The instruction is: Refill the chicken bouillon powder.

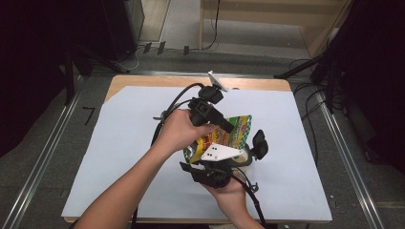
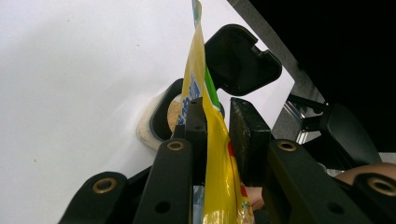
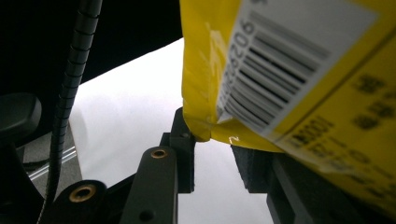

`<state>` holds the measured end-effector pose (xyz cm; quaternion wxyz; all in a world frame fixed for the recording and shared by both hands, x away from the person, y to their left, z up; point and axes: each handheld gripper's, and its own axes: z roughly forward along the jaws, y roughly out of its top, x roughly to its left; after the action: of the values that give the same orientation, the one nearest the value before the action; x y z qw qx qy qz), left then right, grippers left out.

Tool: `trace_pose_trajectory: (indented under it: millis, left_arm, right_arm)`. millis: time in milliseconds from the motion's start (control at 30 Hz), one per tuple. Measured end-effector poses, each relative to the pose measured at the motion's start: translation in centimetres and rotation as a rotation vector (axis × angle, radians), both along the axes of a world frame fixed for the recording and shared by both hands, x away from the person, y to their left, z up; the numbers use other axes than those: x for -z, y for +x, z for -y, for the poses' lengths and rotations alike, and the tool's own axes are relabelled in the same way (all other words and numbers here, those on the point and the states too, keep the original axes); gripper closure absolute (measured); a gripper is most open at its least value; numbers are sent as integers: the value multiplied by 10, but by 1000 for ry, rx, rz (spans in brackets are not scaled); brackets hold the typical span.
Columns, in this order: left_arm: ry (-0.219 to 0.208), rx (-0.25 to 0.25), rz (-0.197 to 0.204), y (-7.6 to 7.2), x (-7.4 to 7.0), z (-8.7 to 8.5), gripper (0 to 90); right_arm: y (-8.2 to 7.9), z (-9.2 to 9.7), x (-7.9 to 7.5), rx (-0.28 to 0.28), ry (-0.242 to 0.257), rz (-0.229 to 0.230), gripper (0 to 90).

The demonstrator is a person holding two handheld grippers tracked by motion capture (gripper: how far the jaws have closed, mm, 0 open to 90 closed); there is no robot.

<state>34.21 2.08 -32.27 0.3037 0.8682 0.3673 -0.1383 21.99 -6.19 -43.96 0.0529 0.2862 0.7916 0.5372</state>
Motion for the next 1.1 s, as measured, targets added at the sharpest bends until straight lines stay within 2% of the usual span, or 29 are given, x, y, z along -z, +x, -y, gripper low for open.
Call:
trace_pose_trajectory:
  millis: [767,1100]
  left_arm:
    - [3,6,2,-1,0,2,780]
    - [-7,2,0,0,-1,1,781]
  right_arm:
    - [1,1,2,12,-14,3,721]
    - [0,1,-1,5,4,-1,718]
